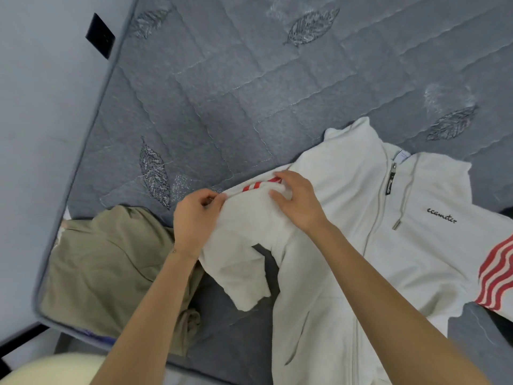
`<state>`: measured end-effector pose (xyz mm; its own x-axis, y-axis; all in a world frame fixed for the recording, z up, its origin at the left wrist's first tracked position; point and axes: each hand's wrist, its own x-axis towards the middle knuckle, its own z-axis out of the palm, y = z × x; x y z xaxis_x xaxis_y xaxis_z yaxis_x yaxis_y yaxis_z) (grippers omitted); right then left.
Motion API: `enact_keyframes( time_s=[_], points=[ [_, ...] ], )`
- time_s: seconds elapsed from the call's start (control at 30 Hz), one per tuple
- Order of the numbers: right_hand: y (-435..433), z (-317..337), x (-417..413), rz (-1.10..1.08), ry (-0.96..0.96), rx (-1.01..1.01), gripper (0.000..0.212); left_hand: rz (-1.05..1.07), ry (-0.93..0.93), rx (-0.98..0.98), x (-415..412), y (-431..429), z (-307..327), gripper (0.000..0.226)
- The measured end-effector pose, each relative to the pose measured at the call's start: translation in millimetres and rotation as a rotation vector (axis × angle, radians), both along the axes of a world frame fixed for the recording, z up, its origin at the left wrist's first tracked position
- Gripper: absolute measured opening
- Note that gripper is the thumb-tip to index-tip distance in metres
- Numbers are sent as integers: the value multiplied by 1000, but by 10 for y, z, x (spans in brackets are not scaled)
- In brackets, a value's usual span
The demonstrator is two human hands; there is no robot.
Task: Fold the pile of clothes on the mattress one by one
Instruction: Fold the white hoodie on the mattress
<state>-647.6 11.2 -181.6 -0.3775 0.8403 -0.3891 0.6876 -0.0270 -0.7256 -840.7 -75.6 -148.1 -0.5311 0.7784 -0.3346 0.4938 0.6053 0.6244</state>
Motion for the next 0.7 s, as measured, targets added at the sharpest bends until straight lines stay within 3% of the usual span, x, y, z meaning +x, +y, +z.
enact_keyframes(
  time_s=[0.1, 0.3, 0.43, 0.57, 0.7],
  points=[
    [-112, -82, -49, 60, -151, -44, 60, -12, 89, 2, -93, 47, 36, 18],
    [-250, -152, -67, 120, -343, -150, 73, -69, 99, -89, -282, -151, -233, 33],
    [-322, -59, -172, 105, -184, 82, 66, -65, 30, -167, -358, -294, -264, 26],
    [-358, 198, -479, 345, 76, 158, 56, -98, -202, 3, -364, -347, -70, 23],
    [-329, 398, -780, 535, 33, 137, 39, -106, -426, 118, -377, -382, 205, 25]
  ],
)
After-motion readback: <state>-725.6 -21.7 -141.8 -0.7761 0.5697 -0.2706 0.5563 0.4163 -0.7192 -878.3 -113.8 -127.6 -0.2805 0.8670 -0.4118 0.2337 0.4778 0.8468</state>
